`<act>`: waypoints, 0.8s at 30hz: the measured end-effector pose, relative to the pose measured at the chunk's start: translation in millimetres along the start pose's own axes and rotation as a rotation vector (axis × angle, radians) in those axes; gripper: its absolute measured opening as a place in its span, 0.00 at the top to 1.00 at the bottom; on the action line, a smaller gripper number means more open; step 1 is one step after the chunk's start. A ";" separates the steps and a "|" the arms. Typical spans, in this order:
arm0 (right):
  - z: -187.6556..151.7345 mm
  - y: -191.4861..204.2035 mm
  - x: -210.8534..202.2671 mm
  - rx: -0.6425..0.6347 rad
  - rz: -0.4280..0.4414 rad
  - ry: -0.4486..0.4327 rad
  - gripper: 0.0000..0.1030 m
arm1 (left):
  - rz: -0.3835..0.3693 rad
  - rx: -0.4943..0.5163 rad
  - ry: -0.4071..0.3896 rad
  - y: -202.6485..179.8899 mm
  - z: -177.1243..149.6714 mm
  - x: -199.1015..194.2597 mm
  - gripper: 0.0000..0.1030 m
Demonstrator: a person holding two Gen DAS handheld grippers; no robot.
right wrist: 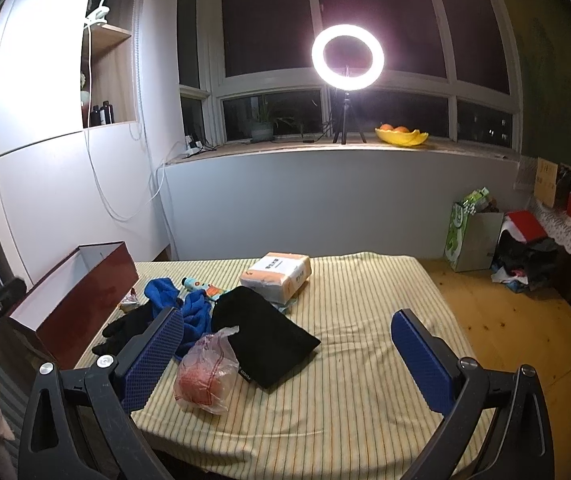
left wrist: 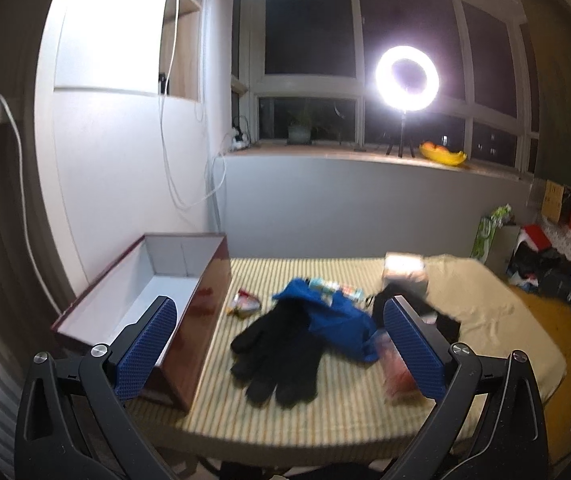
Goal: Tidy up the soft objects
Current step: 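Reach the left gripper to the blue towel and close on it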
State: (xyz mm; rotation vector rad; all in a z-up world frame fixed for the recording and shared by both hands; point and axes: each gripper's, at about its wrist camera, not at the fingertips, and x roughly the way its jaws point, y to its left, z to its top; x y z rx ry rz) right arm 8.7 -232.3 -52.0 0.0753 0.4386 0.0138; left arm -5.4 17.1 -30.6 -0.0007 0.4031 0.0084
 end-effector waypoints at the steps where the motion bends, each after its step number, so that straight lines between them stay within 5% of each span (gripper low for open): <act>1: -0.5 -2.1 0.8 0.003 0.006 0.004 0.01 | 0.000 0.002 0.010 2.8 -3.8 0.9 0.00; 11: -17.6 -13.6 17.6 0.003 0.065 0.080 0.01 | 0.021 0.013 0.080 21.2 -33.1 2.2 0.00; 17: -18.7 -26.5 30.9 0.046 0.109 0.121 0.02 | -0.057 -0.002 0.105 7.3 -34.4 14.0 0.00; 24: -17.0 -54.3 59.7 0.106 0.150 0.211 0.25 | -0.141 0.024 0.135 -19.5 -34.4 28.7 0.00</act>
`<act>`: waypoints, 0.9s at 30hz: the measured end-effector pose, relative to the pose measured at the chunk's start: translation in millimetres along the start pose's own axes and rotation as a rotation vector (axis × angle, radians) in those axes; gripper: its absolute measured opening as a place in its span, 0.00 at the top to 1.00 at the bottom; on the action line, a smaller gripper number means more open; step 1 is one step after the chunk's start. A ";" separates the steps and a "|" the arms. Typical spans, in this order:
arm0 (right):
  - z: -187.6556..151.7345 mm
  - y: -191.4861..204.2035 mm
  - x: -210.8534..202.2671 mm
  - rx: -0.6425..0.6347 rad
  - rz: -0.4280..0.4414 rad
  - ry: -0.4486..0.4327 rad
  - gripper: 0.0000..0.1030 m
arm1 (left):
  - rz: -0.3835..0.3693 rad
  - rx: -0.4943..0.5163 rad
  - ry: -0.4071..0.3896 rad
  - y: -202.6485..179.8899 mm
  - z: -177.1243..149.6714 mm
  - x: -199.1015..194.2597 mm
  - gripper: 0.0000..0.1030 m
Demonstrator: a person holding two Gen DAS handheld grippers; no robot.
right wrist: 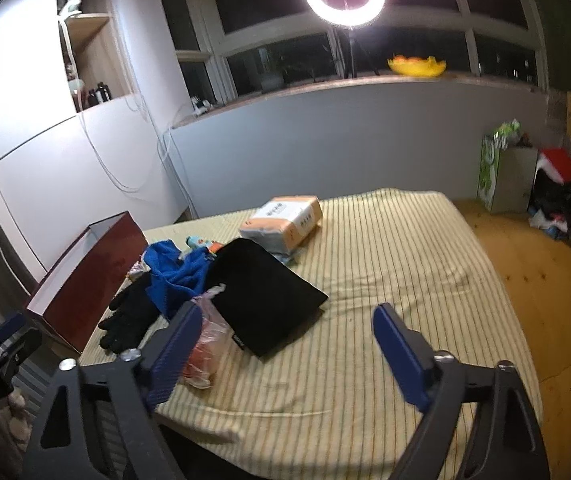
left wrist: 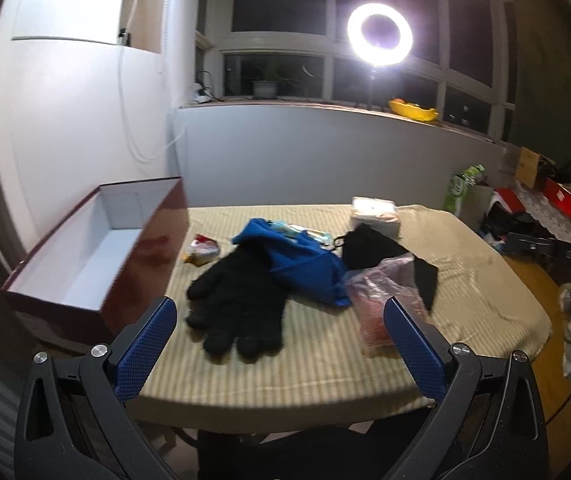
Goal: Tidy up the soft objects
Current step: 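Reach the left gripper to the blue towel and close on it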
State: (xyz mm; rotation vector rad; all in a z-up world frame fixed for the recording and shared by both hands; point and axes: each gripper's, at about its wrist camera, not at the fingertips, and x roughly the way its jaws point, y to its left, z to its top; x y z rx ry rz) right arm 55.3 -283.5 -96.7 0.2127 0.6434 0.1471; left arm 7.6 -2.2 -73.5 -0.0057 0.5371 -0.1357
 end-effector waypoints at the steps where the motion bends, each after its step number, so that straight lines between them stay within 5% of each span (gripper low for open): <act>1: 1.2 -5.4 3.9 0.017 0.010 0.015 0.29 | -0.003 0.001 -0.001 -0.8 0.2 1.1 0.00; 10: 10.0 -23.9 33.9 0.089 0.101 0.108 0.31 | -0.025 -0.049 0.063 12.1 -6.9 18.1 0.11; 27: 56.6 46.6 88.1 -0.078 0.225 0.202 0.31 | -0.111 -0.099 0.134 20.9 1.1 75.0 0.28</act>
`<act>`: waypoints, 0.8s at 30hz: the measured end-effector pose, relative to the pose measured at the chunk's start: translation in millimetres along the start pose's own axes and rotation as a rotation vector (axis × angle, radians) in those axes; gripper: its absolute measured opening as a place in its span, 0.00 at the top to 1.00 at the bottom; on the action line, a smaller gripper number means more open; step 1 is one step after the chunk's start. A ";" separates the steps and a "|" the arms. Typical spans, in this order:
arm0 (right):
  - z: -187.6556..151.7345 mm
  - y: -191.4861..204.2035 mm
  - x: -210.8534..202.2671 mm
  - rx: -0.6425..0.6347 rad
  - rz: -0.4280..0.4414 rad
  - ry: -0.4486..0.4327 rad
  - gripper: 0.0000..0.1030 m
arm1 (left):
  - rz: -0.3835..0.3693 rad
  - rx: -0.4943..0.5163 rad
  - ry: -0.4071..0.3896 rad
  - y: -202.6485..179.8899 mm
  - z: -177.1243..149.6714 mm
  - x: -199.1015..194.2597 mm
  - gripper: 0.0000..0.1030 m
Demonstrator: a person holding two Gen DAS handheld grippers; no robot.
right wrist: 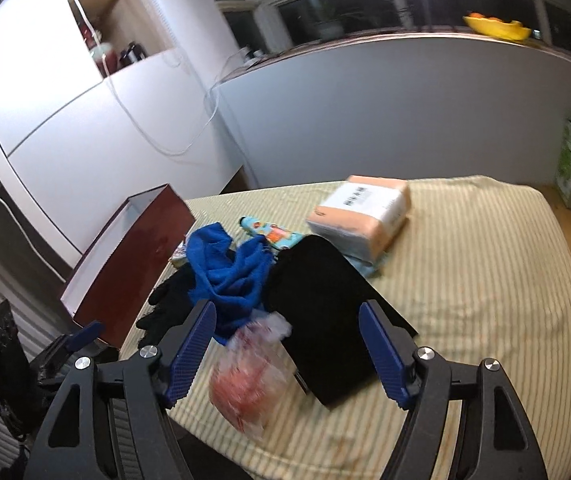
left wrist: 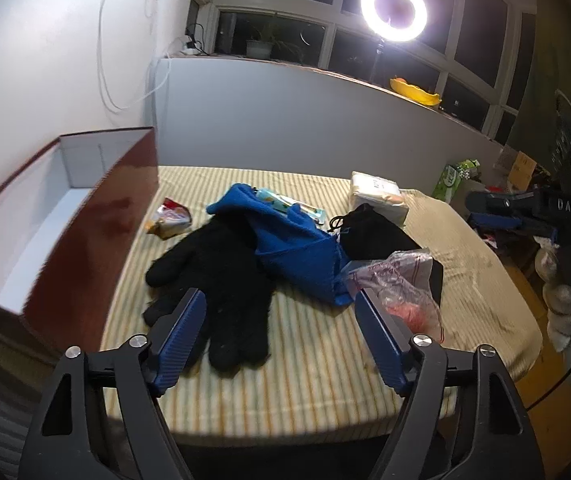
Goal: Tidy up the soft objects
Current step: 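Reach the left gripper to the blue towel and close on it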
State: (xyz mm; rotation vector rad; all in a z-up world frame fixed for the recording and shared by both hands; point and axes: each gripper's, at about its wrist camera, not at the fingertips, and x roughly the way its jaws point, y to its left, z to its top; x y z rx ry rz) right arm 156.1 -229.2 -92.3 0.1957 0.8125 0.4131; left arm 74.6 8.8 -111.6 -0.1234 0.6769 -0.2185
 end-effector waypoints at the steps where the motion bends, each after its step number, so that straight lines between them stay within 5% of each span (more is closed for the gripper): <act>1: 3.4 2.4 3.4 -0.010 0.011 0.009 0.31 | -0.005 -0.002 0.003 0.0 1.0 3.0 0.30; 14: 33.2 52.1 106.2 -0.074 0.149 0.263 0.39 | -0.112 -0.090 0.050 -0.8 10.4 53.5 0.41; 24: 32.9 55.5 155.9 -0.042 0.178 0.390 0.56 | -0.154 -0.139 0.099 1.5 14.1 86.8 0.58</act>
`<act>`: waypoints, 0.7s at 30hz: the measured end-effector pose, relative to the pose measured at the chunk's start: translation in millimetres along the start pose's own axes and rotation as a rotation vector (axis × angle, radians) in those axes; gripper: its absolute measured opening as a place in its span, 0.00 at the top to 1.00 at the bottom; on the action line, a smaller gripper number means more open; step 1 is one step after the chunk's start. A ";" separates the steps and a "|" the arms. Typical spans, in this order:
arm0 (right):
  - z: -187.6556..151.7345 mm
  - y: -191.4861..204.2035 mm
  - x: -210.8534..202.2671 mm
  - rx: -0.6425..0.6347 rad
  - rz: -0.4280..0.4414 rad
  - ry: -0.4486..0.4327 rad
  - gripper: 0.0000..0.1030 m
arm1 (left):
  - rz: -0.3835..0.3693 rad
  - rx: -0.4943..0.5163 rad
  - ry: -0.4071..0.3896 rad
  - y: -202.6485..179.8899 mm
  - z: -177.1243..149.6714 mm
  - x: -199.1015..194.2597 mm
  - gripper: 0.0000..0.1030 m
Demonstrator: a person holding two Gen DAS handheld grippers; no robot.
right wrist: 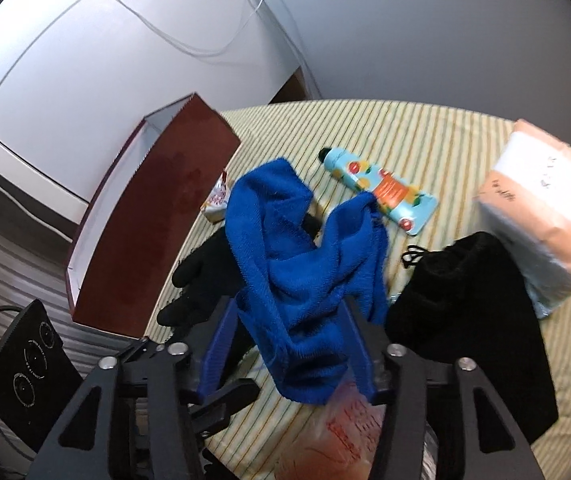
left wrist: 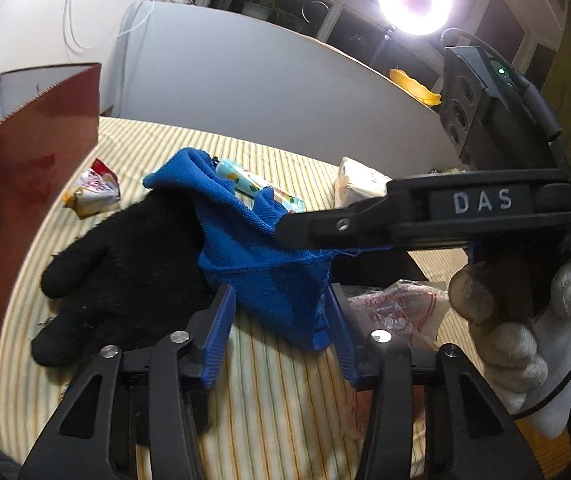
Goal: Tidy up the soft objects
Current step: 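Reach the left gripper to the blue towel and close on it, then lift the blue towel with the left gripper and drop it into the box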
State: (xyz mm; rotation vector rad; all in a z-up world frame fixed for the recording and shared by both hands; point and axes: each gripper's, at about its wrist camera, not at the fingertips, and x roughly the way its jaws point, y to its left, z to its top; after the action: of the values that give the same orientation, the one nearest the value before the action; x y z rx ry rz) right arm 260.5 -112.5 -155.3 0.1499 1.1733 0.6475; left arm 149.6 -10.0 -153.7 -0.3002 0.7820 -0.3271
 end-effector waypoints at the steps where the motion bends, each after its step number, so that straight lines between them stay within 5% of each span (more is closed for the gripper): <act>1: 0.7 -0.3 3.1 0.002 0.004 0.009 0.57 | -0.001 -0.004 0.003 0.5 0.6 2.2 0.58; 8: 5.5 -9.2 22.2 0.036 0.006 0.053 0.59 | 0.000 -0.027 0.042 4.2 8.3 23.7 0.61; 15: 8.3 -14.6 33.4 0.065 0.039 0.085 0.79 | -0.015 -0.027 0.057 4.1 14.4 27.6 0.76; 21: 7.1 -21.6 25.1 0.130 0.111 0.076 0.83 | -0.057 -0.039 0.022 5.2 16.8 11.9 0.76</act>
State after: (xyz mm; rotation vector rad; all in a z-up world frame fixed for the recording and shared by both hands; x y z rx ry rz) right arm 281.1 -114.8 -182.0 0.3039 1.2875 0.6793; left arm 170.6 -7.6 -151.9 -0.3565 0.8032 -0.3700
